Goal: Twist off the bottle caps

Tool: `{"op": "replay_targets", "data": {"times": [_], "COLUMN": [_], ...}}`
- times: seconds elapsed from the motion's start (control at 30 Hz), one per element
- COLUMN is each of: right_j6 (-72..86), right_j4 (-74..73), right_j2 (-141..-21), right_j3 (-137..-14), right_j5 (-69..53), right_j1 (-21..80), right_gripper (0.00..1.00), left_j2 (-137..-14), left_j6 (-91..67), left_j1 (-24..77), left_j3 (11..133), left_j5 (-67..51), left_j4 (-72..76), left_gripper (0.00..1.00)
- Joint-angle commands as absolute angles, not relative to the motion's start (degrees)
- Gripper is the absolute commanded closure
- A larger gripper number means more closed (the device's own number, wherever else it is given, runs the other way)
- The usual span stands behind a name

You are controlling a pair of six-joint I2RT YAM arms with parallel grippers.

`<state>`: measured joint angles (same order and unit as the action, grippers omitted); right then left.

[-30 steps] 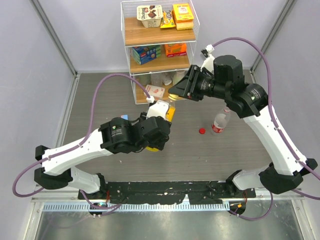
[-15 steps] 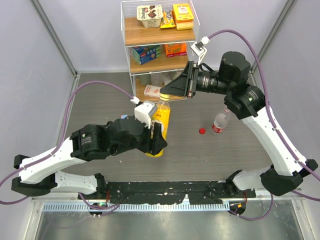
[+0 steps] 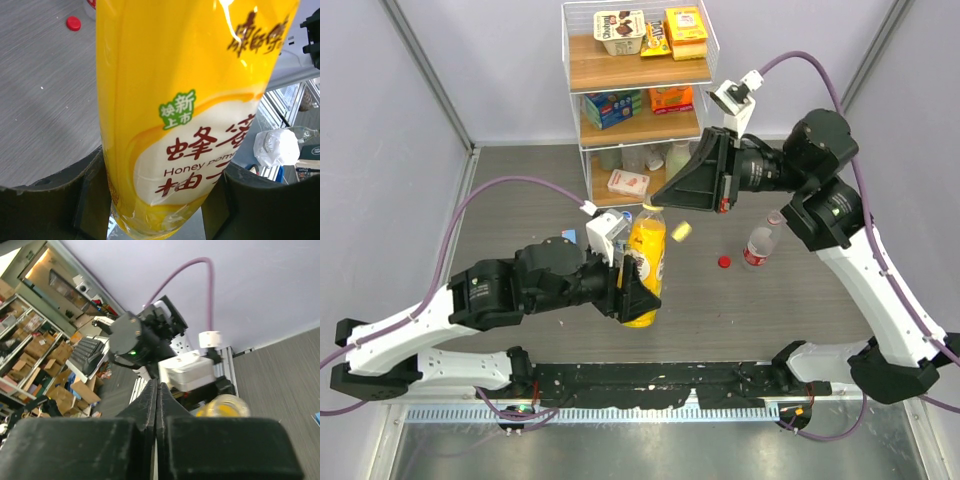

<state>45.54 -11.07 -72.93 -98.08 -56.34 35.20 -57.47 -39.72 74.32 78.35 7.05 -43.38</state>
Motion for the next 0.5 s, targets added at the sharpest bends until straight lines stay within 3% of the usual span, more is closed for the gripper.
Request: {"op": "replay_targets", "data": {"times": [0.0,0.13,0.43,0.47], "right_j6": [46.8,47.7,42.0,41.7], "right_j4": [-5.7,-6.1,-17.4,-18.3], "right_j2": [-69.7,-68.4,-68.2,-68.1], "right_j3": [-98.1,-97.3,-97.2,-97.1], "right_j5": [-59.5,-55.2,-45.0,-44.6], "right_j1": [35.0,32.5,31.9,31.9], "right_gripper": [0.98,0.77,0.45,0.37], "left_j2": [-57.7,-58.1,-58.7,-58.7], "left_j6": [-40.8,-40.7,-42.3,-42.7], "left_j1": [73.8,73.9,73.9,73.9], "left_j3": [78.5,78.7,79.9,79.9], "left_j5": [7.1,9.0,15.0,16.0], "left_j4": [-42.4,-43.6,-47.9,-48.2], "left_gripper": [1.00,1.00,1.00,1.00]}}
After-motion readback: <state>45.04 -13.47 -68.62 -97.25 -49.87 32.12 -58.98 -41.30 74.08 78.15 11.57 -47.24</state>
